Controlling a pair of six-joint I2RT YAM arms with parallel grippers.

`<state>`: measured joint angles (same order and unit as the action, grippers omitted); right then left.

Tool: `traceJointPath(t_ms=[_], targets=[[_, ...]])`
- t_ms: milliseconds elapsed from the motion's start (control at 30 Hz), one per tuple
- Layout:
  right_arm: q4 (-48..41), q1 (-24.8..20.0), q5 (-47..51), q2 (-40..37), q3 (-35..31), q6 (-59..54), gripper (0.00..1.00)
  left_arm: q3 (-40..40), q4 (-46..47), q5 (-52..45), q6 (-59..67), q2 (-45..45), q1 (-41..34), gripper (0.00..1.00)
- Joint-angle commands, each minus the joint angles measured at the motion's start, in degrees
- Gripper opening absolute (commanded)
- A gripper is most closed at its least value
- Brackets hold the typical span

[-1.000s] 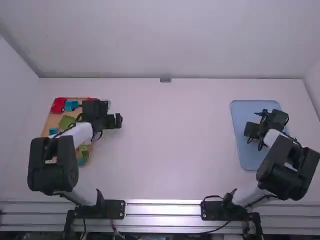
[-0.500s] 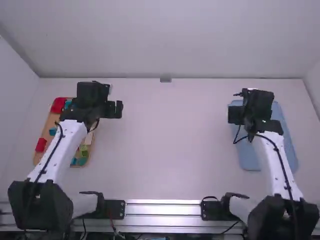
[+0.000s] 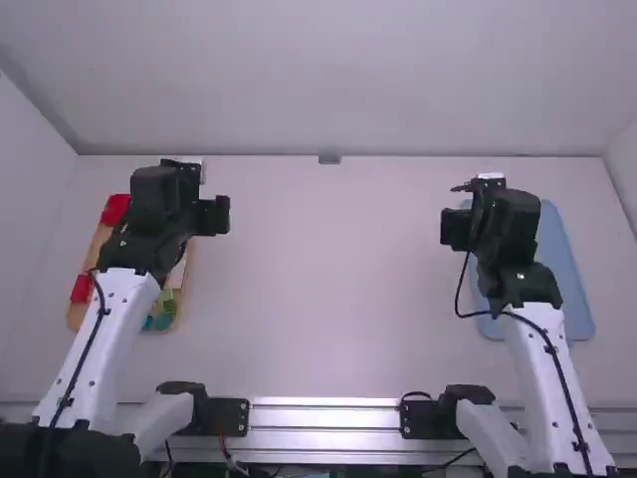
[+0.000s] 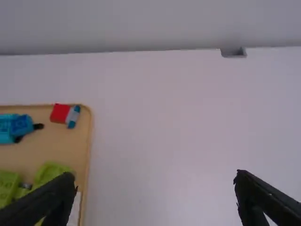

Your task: Assemble lego blocks to make yellow taxi

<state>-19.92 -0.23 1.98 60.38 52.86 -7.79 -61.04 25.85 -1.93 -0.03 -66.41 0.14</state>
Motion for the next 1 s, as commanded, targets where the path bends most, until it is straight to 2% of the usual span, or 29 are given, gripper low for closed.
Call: traceJointPath(t_ms=[0,133,533,700,967], targets=[[1.44,0.23,-1.98,-2.69,-2.43,3.67,0.85,2.34,-1.32,1.93,0.03,3.02,-0.14,0.86],[5.34,0.23,-1.98,-6.59,-6.33,7.57,0.79,6.04,-5.01,1.93,0.03,6.71,-0.14,0.79],[19.54,0.23,-1.98,-20.79,-20.52,7.79,0.54,19.60,-18.58,1.93,0.03,20.28,-0.14,0.56],[19.92,0.23,-1.98,-27.76,-27.50,7.79,0.42,26.53,-25.50,1.93,0.03,27.20,-0.14,0.44],[19.92,0.23,-1.98,-37.77,-37.51,7.79,0.24,36.94,-25.85,1.93,0.03,37.62,-0.14,0.25]])
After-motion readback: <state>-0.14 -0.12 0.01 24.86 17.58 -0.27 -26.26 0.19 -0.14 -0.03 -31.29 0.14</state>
